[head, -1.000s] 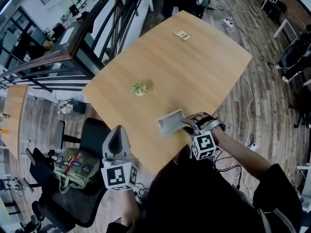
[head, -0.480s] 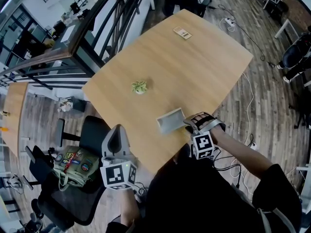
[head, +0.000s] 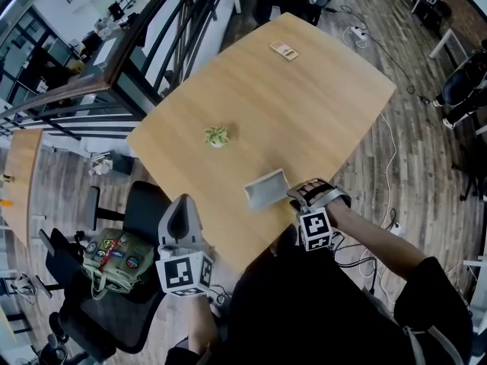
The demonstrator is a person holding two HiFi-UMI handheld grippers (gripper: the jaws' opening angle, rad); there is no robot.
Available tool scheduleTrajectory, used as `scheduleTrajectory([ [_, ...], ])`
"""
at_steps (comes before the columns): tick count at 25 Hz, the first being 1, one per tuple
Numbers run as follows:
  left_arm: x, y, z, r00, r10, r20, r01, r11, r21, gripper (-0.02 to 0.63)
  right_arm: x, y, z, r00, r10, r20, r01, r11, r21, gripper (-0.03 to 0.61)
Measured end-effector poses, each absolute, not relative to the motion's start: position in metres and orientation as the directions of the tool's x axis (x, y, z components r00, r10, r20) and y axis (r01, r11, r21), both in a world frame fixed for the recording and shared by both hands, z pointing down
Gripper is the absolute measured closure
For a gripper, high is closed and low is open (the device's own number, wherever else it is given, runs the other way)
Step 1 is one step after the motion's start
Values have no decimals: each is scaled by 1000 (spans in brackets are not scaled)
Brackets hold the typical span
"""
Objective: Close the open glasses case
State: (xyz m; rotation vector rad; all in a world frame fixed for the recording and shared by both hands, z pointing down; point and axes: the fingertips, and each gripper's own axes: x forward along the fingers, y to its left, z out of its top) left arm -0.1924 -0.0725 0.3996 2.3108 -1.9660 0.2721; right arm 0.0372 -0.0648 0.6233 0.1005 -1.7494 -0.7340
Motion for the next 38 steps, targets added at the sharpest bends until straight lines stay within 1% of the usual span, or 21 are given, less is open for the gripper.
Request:
scheduleTrajectory([
  [22,-195,-66,401,148,-966,212,-987,-158,-30,614,32,-75,711,-207,-341,917,363,843,396,455],
  [26,-192,-66,401,154,-964,216,-986,-164,-28,614,31,-79,719,-197,-343,919,357,847,393,465],
  [38,-188,-66,404,165,-961,223,-985,-173,-17,614,27,-87,737,-179,-346,921,375,842,389,468],
])
